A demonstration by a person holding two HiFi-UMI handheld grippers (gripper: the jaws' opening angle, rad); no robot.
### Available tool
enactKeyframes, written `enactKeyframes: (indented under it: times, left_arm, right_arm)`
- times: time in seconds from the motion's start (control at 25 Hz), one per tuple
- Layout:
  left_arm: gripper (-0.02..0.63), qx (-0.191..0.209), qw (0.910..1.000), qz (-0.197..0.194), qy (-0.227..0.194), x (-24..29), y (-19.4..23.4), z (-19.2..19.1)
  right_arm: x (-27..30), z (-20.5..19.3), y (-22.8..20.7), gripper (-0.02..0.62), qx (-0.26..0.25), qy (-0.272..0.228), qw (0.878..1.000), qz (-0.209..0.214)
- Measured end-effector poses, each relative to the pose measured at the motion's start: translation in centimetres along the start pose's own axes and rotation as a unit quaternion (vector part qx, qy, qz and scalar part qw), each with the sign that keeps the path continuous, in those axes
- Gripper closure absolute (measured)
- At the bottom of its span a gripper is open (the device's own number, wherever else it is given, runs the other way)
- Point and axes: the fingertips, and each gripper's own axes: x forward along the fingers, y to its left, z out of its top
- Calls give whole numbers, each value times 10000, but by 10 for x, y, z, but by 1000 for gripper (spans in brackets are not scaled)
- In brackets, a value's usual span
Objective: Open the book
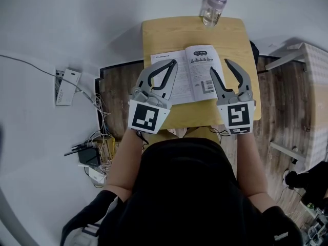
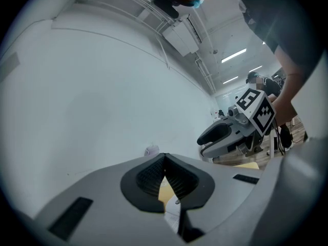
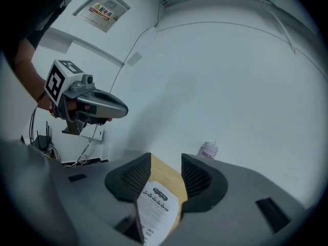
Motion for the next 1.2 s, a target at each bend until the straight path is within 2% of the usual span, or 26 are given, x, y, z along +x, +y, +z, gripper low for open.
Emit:
enactKeyframes:
  times: [0.48, 0.72, 0.96, 1.2]
  left_arm:
    - [595, -8, 9999, 130, -114, -13, 14, 11]
    - [595, 99, 9996, 195, -183, -23, 24, 24]
    - [595, 199, 9992, 247, -224, -37, 28, 33]
    - [595, 295, 9987, 268, -303, -47, 31, 44]
  right_arm:
    - [-12, 70, 13, 411, -442, -869, 9949, 247]
    - [-12, 90, 30, 411, -612, -1106, 9908, 491]
    - [-13, 108, 49, 411, -476, -1411, 9860, 752]
    - [-14, 123, 68, 411, -586, -1625, 9795, 1037]
